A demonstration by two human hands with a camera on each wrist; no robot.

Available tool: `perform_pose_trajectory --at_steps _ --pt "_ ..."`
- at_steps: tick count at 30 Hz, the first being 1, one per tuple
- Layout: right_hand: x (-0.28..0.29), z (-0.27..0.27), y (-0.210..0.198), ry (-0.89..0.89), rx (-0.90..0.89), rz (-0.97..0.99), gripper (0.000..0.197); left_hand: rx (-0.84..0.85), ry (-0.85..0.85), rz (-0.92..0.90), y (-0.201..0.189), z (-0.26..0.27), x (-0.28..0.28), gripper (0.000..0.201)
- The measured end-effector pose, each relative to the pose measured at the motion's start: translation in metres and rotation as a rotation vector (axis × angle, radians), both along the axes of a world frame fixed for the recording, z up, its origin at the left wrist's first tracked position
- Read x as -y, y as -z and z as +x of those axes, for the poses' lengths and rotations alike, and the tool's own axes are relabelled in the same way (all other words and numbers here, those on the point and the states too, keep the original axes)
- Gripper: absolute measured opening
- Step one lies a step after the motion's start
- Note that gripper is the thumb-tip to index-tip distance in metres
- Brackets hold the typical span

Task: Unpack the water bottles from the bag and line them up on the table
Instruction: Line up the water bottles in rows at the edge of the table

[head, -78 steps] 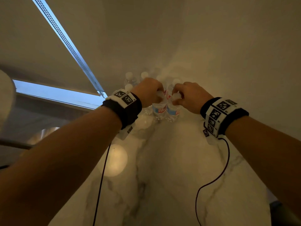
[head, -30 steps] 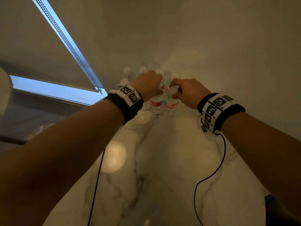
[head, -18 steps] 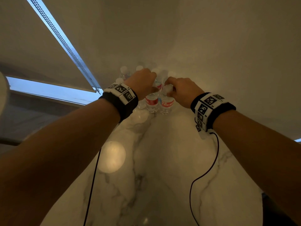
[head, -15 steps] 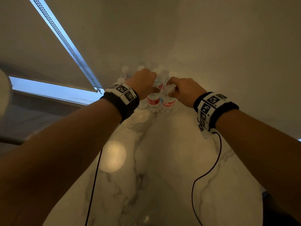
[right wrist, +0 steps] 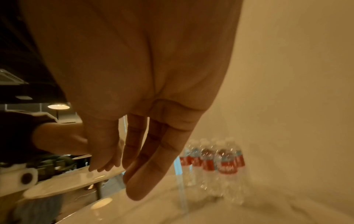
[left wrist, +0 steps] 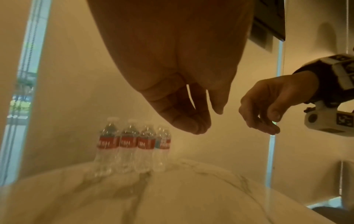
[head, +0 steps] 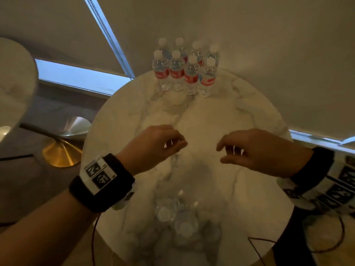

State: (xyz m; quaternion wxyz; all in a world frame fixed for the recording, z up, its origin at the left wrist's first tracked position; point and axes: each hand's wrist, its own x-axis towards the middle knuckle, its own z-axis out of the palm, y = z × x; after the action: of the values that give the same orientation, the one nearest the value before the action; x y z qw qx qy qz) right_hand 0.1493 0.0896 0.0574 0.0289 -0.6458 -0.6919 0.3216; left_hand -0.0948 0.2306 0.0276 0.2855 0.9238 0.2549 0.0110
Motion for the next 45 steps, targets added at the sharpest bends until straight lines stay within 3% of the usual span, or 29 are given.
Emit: perform_pose_trajectory --at_steps 5,8,11,15,19,23,28,32,36,45 --pt "0.078 -0.056 0.024 -0.095 -0.133 -0.130 0.052 -0.126 0.074 -0.256 0.011 -0.064 0.070 0.049" --pt "0.097 -0.090 0.035 -0.072 -0.214 -0.129 0.060 -0.202 0.085 -0.312 0.018 -0.088 0.093 0.069" --pt "0.100 -0.125 0.046 -0.091 -0.163 -0.090 0.062 -0.290 0.114 -0.287 0.024 -0.098 0.104 0.051" --pt "0.093 -0.146 0.050 -0.124 -0.078 -0.090 0.040 -0.268 0.127 -0.256 0.021 -0.083 0.106 0.027" --pt "0.091 -0.102 0.046 0.064 -0.103 -0.083 0.033 -0.286 0.164 -0.199 0.017 -0.041 0.091 0.030" --pt "0.072 -0.021 0.046 0.283 0.102 0.006 0.025 -0.203 0.169 -0.150 0.028 0.034 0.052 0.032" --pt "-0.008 0.095 0.050 0.497 0.229 0.068 0.029 -0.093 0.159 -0.081 0.037 0.158 -0.012 0.036" --pt "-0.083 0.155 0.052 0.537 0.240 0.109 0.027 -0.096 0.177 0.025 0.029 0.235 -0.060 0.038" --pt "-0.145 0.176 0.056 0.562 0.229 0.139 0.033 -0.138 0.164 0.078 0.029 0.268 -0.098 0.035" --pt "-0.219 0.163 0.059 0.504 0.195 0.227 0.027 -0.084 0.062 0.108 0.039 0.270 -0.130 0.037"
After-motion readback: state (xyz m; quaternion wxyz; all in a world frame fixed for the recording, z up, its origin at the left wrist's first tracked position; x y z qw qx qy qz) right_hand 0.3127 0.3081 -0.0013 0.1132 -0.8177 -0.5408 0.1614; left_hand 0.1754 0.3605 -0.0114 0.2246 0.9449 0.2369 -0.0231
